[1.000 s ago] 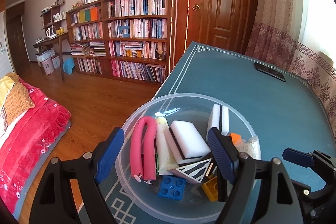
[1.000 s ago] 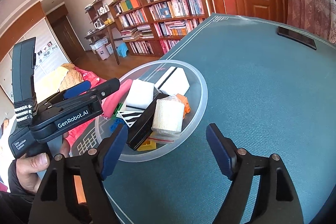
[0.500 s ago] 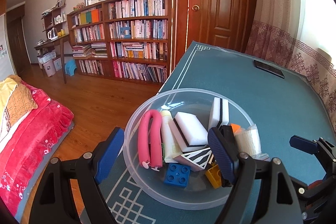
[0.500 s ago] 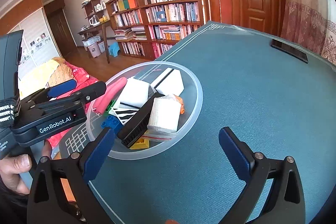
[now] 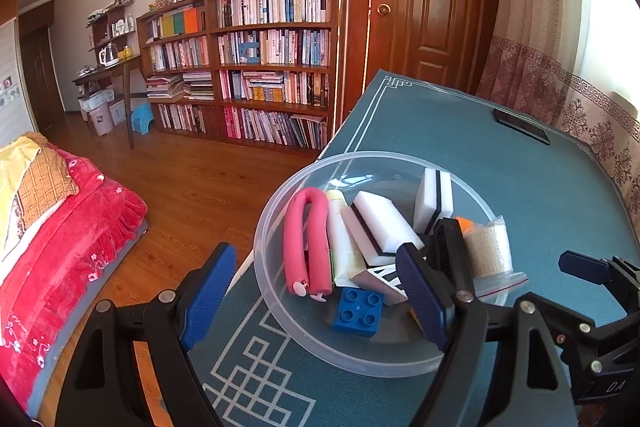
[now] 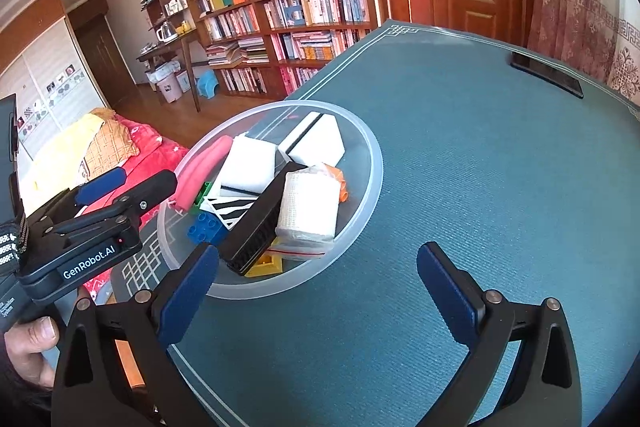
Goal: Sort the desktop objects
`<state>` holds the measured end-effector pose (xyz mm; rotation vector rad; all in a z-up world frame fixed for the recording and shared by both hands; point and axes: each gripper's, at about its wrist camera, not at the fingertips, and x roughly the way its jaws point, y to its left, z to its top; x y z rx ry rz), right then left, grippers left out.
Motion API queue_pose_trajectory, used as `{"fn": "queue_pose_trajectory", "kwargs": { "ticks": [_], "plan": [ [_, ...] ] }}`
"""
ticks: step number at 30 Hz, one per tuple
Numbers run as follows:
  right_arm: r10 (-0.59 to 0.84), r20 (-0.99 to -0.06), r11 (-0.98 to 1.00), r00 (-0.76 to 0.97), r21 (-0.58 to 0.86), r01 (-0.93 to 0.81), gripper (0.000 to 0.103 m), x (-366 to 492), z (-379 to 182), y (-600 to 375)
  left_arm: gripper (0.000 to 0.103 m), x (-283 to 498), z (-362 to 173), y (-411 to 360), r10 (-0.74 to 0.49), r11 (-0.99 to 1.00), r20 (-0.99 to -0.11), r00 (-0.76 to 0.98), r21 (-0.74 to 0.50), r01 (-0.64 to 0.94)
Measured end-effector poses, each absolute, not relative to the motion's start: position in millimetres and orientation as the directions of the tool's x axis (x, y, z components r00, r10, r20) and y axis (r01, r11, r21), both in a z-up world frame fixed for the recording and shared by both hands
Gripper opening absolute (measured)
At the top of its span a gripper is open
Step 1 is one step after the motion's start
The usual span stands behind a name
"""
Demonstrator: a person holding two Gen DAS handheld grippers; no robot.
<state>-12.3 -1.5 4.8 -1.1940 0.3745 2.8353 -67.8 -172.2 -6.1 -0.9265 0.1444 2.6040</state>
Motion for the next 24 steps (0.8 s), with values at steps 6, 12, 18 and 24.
{"fn": "queue_pose_trajectory", "kwargs": {
  "ticks": [6, 12, 18, 24],
  "plan": [
    [-0.108, -0.724, -0.959, -0.681, 0.257, -0.121, 0.101, -13.5, -4.0, 1.4, 0.085, -68.6, -8.0, -174.6, 0.317, -0.924, -0.629, -0.710, -0.037, -0.380],
    [0.074, -0.695, -0.984, -0.715, 0.066, -0.166, 0.101, -8.6, 6.9, -12.1, 0.085, -68.6, -9.8, -174.0, 0.326, -0.921, -0.635, -0.701, -0.044, -0.388],
    [0.092, -0.663, -0.979, -0.743, 0.076, -0.189, 0.101, -1.8, 9.4, -12.4, 0.085, -69.1, -9.4, -177.5, 0.331, -0.921, -0.635, -0.698, -0.057, -0.386],
    [0.125, -0.631, -0.983, -0.766, 0.028, -0.183, 0.101, 1.0, 11.3, -22.2, 0.085, -69.4, -10.5, -176.1, 0.328, -0.921, -0.638, -0.696, -0.054, -0.385]
  ]
}}
